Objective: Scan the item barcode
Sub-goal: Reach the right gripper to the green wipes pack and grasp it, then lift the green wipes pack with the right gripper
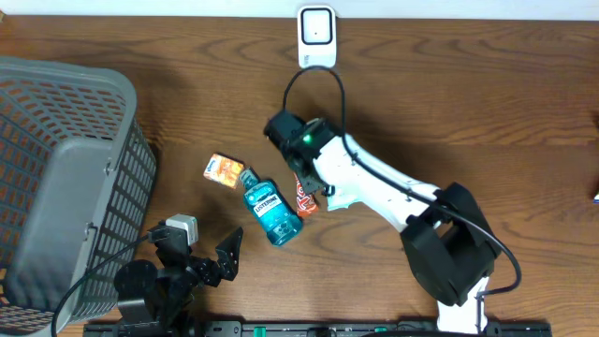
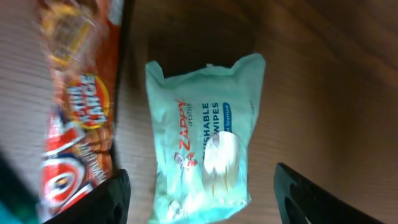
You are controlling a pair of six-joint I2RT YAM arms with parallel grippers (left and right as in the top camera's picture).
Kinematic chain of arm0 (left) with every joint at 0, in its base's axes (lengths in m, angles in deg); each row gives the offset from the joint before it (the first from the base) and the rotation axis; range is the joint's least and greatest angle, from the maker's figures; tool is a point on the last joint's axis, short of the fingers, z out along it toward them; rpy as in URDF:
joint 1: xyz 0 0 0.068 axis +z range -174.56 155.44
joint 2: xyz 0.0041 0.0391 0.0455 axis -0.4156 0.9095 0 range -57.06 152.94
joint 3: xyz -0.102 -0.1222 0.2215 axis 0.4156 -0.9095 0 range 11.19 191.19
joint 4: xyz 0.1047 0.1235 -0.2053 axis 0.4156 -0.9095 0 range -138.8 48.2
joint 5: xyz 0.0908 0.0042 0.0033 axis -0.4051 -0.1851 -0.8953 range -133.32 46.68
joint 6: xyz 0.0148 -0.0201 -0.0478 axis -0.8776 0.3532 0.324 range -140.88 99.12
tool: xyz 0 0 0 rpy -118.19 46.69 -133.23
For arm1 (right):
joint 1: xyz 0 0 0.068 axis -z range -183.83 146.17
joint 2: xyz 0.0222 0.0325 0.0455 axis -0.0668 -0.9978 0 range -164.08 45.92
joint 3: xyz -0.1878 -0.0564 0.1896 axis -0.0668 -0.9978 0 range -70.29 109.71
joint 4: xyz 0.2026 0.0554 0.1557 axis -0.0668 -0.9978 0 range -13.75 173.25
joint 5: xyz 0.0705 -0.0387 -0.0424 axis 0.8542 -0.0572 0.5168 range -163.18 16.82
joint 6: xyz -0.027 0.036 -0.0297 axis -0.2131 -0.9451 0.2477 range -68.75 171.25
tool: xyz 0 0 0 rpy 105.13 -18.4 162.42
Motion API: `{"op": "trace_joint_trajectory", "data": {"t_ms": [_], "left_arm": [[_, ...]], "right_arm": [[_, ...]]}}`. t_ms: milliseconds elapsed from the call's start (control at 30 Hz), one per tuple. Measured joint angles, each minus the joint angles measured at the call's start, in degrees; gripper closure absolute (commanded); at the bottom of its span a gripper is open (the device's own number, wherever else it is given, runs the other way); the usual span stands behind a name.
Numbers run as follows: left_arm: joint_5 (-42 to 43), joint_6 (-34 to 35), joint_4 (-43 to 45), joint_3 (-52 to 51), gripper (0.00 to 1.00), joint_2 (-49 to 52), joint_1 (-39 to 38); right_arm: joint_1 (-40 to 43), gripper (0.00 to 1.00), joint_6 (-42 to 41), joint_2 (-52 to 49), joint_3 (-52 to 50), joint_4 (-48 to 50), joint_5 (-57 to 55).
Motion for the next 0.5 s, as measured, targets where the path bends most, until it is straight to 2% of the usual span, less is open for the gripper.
{"op": "trace_joint_trajectory", "data": {"t_ms": [500], "left_arm": [[-0.02, -0.02, 0.0, 0.0, 0.01, 0.0, 0.0]], "right_arm": [[-2.75, 0.36, 1.27, -1.16, -10.86, 9.05, -8.28]]}}
